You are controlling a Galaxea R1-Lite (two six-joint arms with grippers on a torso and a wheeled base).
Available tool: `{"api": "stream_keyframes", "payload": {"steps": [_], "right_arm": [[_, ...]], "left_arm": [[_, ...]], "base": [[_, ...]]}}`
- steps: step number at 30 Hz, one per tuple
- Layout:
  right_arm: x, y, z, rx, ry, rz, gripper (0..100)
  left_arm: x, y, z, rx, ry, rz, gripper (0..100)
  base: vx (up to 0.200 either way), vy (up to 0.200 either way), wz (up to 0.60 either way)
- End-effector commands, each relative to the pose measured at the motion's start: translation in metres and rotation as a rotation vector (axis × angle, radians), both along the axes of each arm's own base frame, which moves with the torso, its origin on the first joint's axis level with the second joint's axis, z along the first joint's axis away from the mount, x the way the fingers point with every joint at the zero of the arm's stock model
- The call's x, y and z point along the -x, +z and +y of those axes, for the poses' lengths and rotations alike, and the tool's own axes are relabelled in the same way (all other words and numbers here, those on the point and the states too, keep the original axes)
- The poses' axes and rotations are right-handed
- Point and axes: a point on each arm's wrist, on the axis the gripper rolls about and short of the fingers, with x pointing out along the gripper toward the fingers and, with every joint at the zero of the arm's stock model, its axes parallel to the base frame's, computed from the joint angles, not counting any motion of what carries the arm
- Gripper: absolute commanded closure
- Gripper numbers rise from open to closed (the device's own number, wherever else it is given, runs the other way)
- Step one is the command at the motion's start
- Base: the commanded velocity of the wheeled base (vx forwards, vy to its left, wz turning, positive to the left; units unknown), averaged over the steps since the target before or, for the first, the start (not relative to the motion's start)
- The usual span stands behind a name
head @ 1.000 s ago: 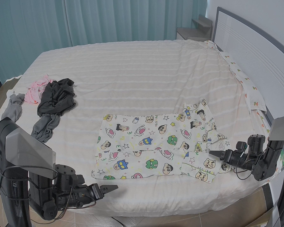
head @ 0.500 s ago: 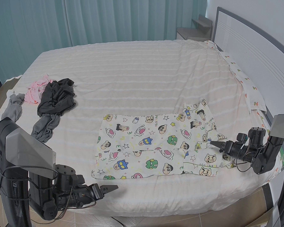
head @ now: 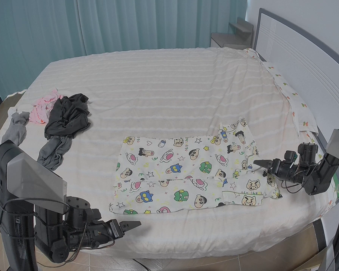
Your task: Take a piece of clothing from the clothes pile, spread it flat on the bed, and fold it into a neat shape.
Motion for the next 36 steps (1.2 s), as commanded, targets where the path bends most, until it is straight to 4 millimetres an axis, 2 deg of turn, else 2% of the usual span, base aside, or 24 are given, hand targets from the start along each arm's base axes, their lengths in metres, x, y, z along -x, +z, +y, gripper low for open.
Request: {"api": "stream_keyframes", "payload": {"steps": [1,9,15,19,24,30,36], "right_arm": [[-0.005,0.008,0.001,-0.002,0.014,-0.032,0],[-0.019,0.011,0.001,-0.003,0.016,-0.041,0],[-0.022,0.006,-0.001,-0.004,0.007,-0.02,0],[-0.02,-0.006,-0.008,-0.008,-0.018,0.045,0],[-0.018,-0.005,-0.013,-0.013,-0.032,0.049,0],[-0.008,-0.008,-0.032,-0.06,-0.099,0.096,0],[-0.002,0.005,-0.046,-0.07,-0.142,0.062,0]], "left_arm": [[0.0,0.0,0.0,0.001,0.001,-0.004,0],[0.0,0.0,0.0,0.0,0.0,-0.005,0],[0.0,0.0,0.0,-0.001,-0.001,-0.006,0],[0.0,0.0,0.0,-0.002,-0.003,-0.005,0],[0.0,0.0,0.0,-0.002,-0.003,-0.005,0],[0.0,0.0,0.0,-0.002,-0.003,-0.005,0],[0.0,0.0,0.0,-0.002,-0.003,-0.005,0]], "base": [[0.0,0.0,0.0],[0.0,0.0,0.0],[0.0,0.0,0.0],[0.0,0.0,0.0],[0.0,0.0,0.0],[0.0,0.0,0.0],[0.0,0.0,0.0]]}}
